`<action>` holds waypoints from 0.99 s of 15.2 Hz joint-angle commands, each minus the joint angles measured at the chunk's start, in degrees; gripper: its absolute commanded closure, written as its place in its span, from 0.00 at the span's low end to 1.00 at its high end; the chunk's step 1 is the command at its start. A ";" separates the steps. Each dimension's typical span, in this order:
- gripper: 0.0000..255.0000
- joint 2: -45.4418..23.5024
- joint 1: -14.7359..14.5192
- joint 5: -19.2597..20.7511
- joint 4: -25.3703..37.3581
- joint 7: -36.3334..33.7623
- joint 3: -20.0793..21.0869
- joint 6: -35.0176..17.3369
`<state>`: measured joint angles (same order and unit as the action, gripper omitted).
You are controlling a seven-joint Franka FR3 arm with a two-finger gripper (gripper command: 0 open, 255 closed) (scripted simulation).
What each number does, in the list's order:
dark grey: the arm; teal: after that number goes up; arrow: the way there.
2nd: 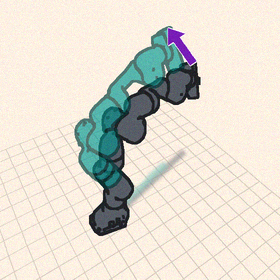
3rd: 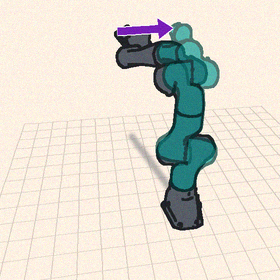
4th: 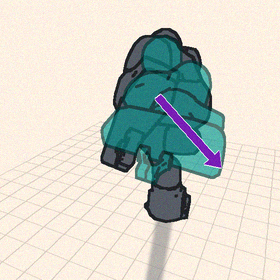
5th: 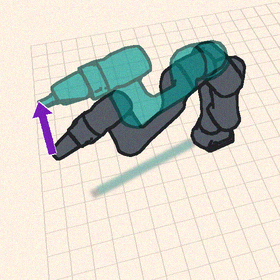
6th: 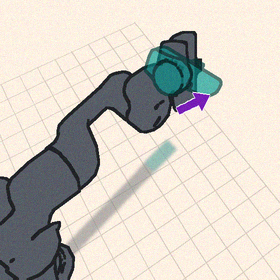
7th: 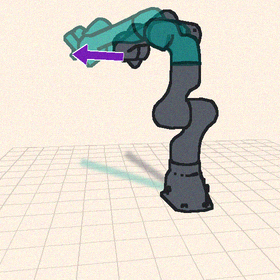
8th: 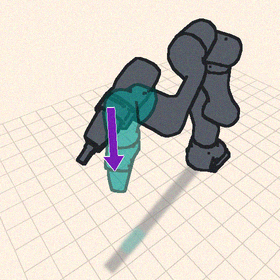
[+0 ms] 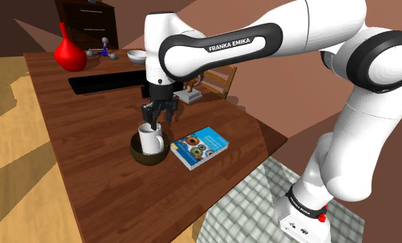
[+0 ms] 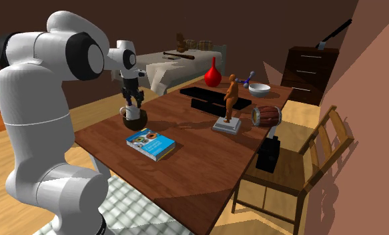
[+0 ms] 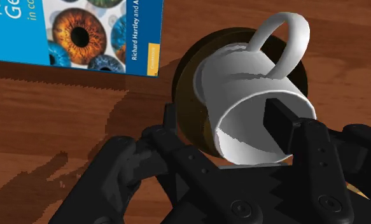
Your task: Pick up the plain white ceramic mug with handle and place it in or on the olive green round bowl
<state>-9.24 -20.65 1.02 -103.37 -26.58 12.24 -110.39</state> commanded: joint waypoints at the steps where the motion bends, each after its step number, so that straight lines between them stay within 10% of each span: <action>1: 0.00 0.00 0.00 0.00 0.00 0.00 0.00 0.00; 15: 0.00 0.77 0.02 -0.20 6.34 0.14 0.03 7.09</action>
<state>-8.47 -20.62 0.81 -97.05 -26.44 12.27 -103.31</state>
